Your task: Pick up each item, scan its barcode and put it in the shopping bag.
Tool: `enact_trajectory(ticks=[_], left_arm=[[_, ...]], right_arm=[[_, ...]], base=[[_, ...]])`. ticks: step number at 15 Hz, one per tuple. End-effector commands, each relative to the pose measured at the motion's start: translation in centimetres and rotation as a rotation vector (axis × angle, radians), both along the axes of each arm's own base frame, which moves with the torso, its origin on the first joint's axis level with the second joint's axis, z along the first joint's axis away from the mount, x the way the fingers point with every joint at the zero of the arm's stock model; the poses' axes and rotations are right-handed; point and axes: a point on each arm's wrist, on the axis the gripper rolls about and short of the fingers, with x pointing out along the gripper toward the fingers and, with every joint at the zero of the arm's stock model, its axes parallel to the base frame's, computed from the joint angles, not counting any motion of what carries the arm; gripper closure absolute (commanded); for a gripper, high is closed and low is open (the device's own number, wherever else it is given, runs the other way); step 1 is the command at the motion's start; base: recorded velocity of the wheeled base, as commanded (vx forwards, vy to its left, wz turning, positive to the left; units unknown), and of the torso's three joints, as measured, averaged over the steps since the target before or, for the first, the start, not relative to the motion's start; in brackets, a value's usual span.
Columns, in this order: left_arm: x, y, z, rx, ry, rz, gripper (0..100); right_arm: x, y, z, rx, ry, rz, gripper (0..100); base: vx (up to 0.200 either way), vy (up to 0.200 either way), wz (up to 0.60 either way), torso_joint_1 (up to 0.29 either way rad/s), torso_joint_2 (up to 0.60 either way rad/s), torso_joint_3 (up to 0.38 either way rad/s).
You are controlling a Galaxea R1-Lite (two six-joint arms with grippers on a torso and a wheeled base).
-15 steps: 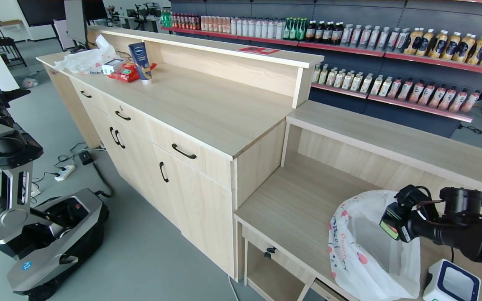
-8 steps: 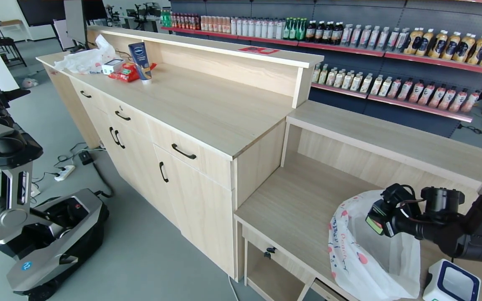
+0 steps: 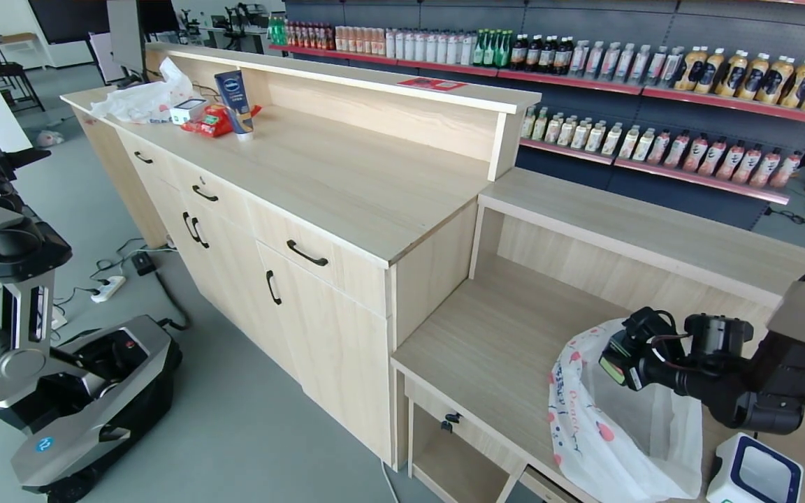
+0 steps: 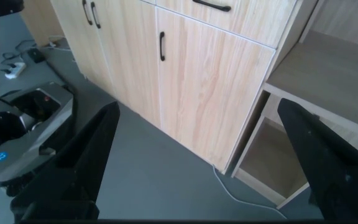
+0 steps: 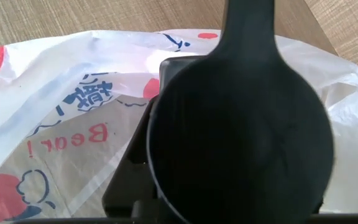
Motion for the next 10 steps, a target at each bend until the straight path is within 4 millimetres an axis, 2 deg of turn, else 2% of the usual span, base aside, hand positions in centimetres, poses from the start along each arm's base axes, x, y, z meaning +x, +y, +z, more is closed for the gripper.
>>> enact_trajectory(ticks=[1, 6, 10], left_arm=[[0.0, 0.0, 0.0, 0.0, 0.001, 0.002, 0], [0.0, 0.0, 0.0, 0.0, 0.001, 0.0, 0], [0.0, 0.0, 0.0, 0.0, 0.001, 0.0, 0]], right_arm=[[0.6, 0.0, -0.9, 0.0, 0.002, 0.003, 100], [0.8, 0.0, -2.4, 0.005, 0.024, 0.003, 100], [1.7, -0.1, -2.7, 0.005, -0.007, 0.002, 100]], base=[[0.0, 0.0, 0.0, 0.0, 0.0, 0.0], [0.0, 0.0, 0.0, 0.0, 0.0, 0.0], [0.0, 0.0, 0.0, 0.0, 0.0, 0.0]])
